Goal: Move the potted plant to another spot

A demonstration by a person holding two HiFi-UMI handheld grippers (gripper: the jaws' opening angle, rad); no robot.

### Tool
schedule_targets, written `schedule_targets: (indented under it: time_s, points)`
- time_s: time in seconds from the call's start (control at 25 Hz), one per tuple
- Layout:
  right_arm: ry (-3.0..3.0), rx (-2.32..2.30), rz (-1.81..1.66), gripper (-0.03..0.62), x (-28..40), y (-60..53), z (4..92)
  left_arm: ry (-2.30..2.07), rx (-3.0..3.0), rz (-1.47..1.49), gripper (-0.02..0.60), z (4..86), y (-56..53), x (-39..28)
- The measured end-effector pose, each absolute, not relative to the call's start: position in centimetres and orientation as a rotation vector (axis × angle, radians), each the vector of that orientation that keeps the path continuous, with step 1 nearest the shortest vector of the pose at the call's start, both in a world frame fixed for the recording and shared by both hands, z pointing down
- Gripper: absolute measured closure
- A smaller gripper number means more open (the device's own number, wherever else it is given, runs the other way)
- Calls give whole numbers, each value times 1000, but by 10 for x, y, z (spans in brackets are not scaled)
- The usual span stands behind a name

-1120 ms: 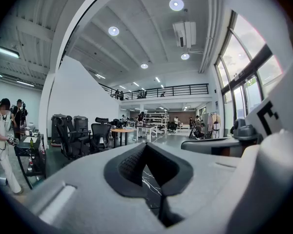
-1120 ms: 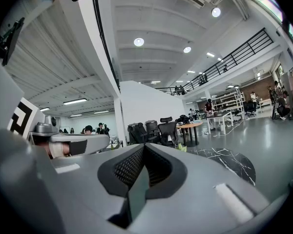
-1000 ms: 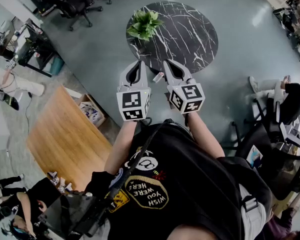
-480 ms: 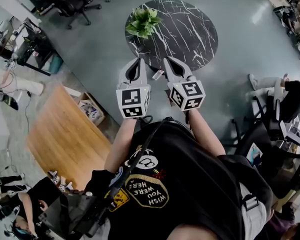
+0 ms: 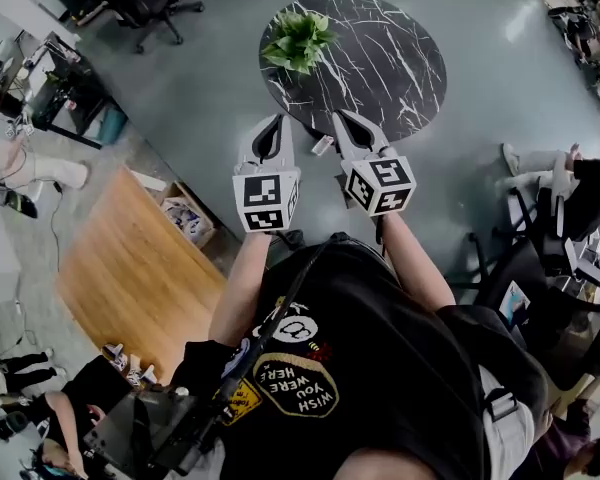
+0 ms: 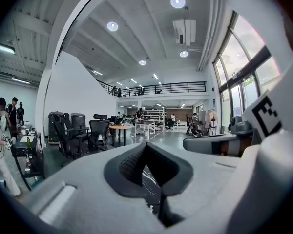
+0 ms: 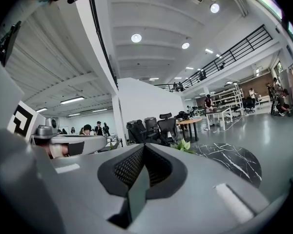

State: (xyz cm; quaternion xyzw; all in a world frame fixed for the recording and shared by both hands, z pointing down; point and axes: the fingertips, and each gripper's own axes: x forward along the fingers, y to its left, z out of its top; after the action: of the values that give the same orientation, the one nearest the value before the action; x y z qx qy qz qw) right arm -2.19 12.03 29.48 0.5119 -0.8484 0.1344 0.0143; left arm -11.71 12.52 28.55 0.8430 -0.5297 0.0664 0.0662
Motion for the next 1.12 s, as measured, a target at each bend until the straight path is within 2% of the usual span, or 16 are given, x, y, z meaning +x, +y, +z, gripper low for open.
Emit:
schedule_targets:
  time_s: [0.4,0.72,1.08,1.12]
  points:
    - [-2625,1595,447,592,-41,76,318,-1556,2564,202,578,300,88,-128]
    - [-2641,1515,453,592,-33,5,346,-1561,2535,171,578,342,14,-115]
    - [-2699,1324,427,591,-40,-81,442,-1655,2434,201,577,422,-75,-110]
    - [-2697,1290,436,554,-44,-87,464,-1661,2420,217,577,434,-82,-111]
